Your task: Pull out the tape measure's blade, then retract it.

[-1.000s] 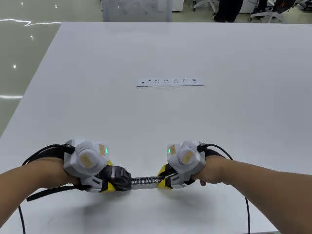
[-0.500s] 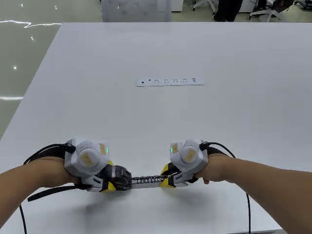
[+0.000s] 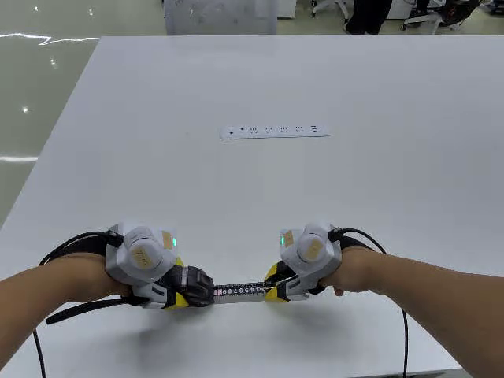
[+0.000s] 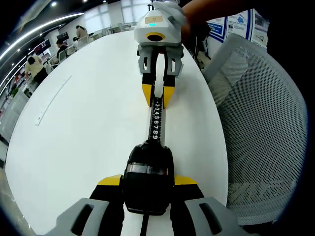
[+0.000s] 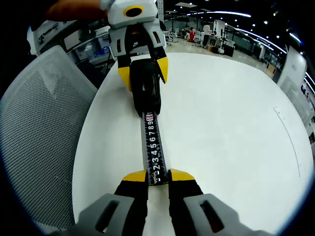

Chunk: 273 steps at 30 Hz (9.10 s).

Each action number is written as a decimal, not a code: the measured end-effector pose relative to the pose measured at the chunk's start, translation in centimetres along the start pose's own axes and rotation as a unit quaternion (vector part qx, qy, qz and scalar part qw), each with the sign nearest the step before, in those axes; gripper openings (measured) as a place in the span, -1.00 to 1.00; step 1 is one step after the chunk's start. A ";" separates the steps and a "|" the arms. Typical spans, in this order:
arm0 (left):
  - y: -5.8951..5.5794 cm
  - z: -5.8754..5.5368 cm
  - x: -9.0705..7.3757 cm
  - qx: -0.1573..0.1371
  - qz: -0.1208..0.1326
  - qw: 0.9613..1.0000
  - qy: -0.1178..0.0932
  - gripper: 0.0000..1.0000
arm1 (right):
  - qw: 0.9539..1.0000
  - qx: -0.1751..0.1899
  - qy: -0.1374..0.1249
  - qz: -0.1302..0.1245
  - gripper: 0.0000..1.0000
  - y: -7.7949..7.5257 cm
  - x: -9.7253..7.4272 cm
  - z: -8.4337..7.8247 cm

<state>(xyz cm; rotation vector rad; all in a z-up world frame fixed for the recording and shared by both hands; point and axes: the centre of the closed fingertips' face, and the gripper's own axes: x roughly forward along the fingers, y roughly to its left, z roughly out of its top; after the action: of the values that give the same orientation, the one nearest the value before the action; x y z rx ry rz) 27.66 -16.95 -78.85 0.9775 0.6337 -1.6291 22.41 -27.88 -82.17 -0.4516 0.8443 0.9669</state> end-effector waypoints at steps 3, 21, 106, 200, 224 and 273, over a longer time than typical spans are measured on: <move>0.0 0.0 0.0 0.000 -0.001 1.000 0.000 -0.35 | 1.000 0.001 0.000 0.000 -0.73 -0.1 -0.1 -0.1; 0.0 0.0 0.1 -0.001 -0.002 1.000 -0.001 -0.35 | 1.000 0.006 0.007 -0.003 -0.73 -0.1 -0.9 -1.2; 0.0 0.1 0.0 -0.001 -0.006 1.000 -0.005 -0.35 | 0.999 0.038 0.030 -0.021 -0.74 -1.0 -5.1 -6.5; -0.1 0.2 0.1 0.009 0.006 1.000 -0.004 -0.36 | 0.995 0.059 0.075 -0.030 -0.73 -1.1 -7.7 -9.9; 1.7 -0.6 -2.1 -0.144 0.067 0.986 -0.043 -0.07 | 0.990 0.103 0.063 -0.073 -0.65 -0.9 -7.9 -9.6; -3.1 -6.0 -11.6 -0.343 0.221 0.885 -0.223 1.00 | 0.925 0.231 -0.097 -0.287 0.96 5.4 -20.2 -13.3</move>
<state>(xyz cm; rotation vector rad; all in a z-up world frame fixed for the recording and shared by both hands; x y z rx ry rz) 27.24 -5.17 -72.37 0.1808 0.5517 -1.0355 6.23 -44.84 -74.16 -0.1670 0.6731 0.2466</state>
